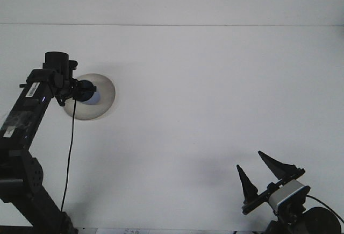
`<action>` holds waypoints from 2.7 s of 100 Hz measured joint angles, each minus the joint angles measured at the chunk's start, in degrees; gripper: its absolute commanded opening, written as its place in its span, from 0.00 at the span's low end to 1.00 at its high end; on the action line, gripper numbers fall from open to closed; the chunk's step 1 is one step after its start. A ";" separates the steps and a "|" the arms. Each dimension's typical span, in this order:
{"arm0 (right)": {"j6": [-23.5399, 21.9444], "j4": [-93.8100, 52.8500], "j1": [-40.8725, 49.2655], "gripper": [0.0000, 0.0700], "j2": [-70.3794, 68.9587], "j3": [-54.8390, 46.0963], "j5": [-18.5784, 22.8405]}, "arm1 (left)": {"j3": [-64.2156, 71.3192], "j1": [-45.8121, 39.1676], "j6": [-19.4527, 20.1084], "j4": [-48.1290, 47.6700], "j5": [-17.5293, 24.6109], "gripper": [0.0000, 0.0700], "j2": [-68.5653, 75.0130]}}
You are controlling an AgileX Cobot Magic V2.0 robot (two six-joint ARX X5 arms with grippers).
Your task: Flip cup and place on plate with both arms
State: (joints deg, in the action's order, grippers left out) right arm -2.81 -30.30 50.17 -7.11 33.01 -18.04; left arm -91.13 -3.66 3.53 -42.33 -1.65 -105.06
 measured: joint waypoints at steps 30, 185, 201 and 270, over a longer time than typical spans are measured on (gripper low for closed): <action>0.00 -0.26 0.00 0.69 0.00 0.00 -0.04 | -1.97 0.02 -1.16 -1.64 0.02 0.72 -0.66; -0.04 -0.37 0.02 0.01 0.00 0.00 -0.02 | 51.41 27.41 -22.84 10.86 6.25 0.00 82.58; -0.04 -0.68 0.02 0.01 -0.02 0.00 -0.02 | 51.19 27.41 -23.15 11.65 6.14 0.02 83.69; -0.04 0.20 0.02 0.01 -0.02 0.00 -0.02 | 51.19 27.30 -22.49 11.82 6.14 0.02 84.04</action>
State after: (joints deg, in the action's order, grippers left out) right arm -2.85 -30.11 50.19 -7.14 33.01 -18.06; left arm -39.94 23.64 -18.96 -30.50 4.49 -21.02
